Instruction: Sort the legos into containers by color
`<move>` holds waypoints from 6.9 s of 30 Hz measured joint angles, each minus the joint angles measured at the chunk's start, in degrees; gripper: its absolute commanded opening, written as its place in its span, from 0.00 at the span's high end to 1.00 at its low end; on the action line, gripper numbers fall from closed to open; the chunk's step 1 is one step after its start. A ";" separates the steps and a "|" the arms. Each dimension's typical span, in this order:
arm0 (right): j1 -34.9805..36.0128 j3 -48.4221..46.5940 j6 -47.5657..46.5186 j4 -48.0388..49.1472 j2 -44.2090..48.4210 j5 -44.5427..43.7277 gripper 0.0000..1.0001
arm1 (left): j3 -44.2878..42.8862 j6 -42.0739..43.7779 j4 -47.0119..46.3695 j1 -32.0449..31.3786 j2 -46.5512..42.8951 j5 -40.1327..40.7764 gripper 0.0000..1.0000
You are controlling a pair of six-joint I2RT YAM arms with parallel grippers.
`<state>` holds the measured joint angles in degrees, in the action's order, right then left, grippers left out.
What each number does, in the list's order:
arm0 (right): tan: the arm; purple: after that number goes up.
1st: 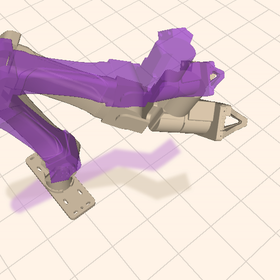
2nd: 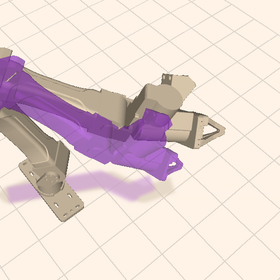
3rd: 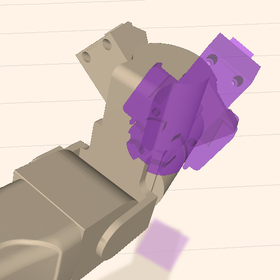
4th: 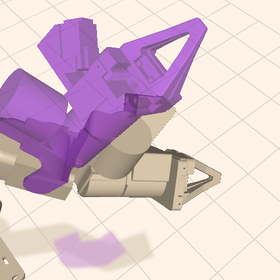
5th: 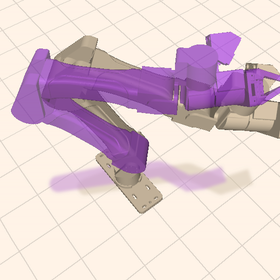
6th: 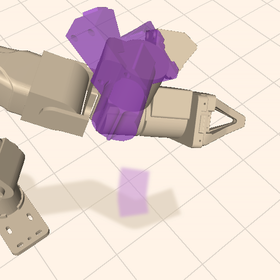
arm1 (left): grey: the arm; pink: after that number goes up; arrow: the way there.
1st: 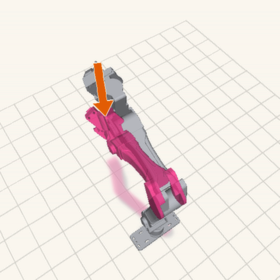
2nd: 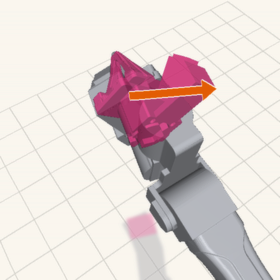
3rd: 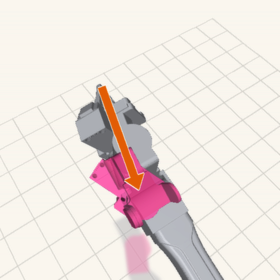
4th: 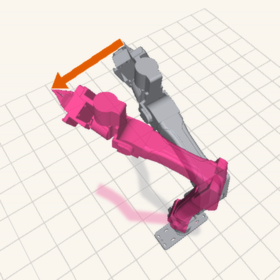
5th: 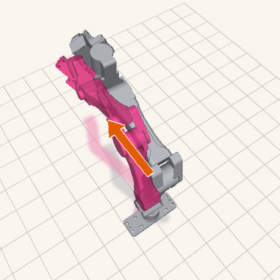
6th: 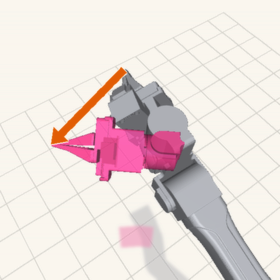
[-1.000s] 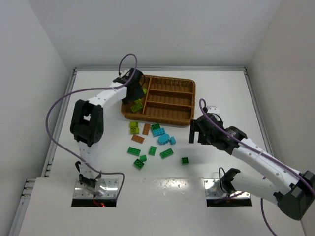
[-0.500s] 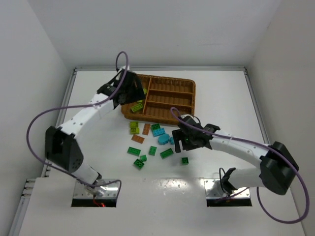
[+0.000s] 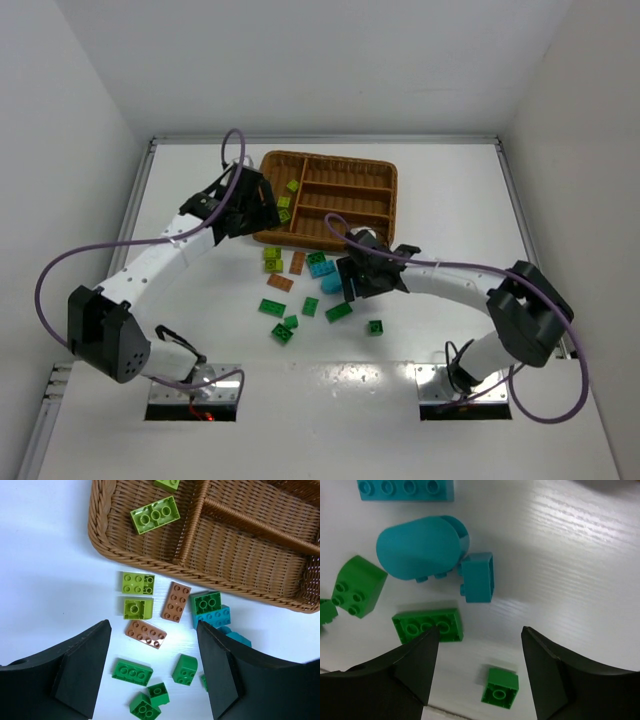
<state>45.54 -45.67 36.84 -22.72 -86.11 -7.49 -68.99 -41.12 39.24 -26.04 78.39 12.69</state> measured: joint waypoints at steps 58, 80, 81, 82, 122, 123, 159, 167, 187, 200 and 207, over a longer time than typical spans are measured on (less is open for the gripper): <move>-21.14 -80.02 -3.41 -10.27 -51.76 -8.83 0.24 | 0.63 6.43 2.29 11.91 0.04 -5.29 0.24; -4.09 -10.93 -3.48 -1.79 0.31 -0.44 0.04 | 4.90 7.43 2.10 12.98 -0.42 -5.81 0.24; -3.56 -10.19 -3.65 -1.88 -0.17 0.04 0.03 | 5.14 7.45 1.97 12.98 -0.52 -5.81 0.24; -3.02 -9.75 -3.89 -1.92 -0.83 0.37 0.03 | 5.27 7.43 1.99 12.98 -0.59 -5.81 0.24; 1.66 -16.37 -6.69 -0.07 -10.27 -10.03 0.51 | 6.29 7.19 1.84 13.03 -2.03 -5.84 0.24; 0.68 -18.27 -6.47 -0.79 -10.19 -10.45 0.51 | 6.29 7.19 1.84 13.03 -2.03 -5.86 0.24; -22.08 -74.55 -3.85 -6.43 -50.73 -13.81 0.12 | 6.29 6.34 2.23 13.44 -0.48 -7.96 0.24; -16.79 -36.28 -3.87 0.28 -20.94 -12.33 0.08 | 6.97 6.36 2.03 13.60 -0.76 -6.78 0.24; 1.22 -15.82 -8.04 6.95 -18.71 -3.76 0.03 | 8.85 6.56 2.25 14.53 -4.42 -5.44 0.24; 5.05 -22.51 -9.64 6.16 -25.53 -7.74 0.25 | 8.85 6.56 2.25 14.53 -5.29 -5.42 0.24; 5.07 -22.51 -8.66 5.49 -25.27 -10.12 0.43 | 8.85 6.60 2.25 14.53 -5.29 -5.40 0.24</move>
<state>50.61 -68.18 28.18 -17.23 -111.37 -17.61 -60.14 -34.52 41.50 -11.51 73.10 7.29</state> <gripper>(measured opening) 0.634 0.757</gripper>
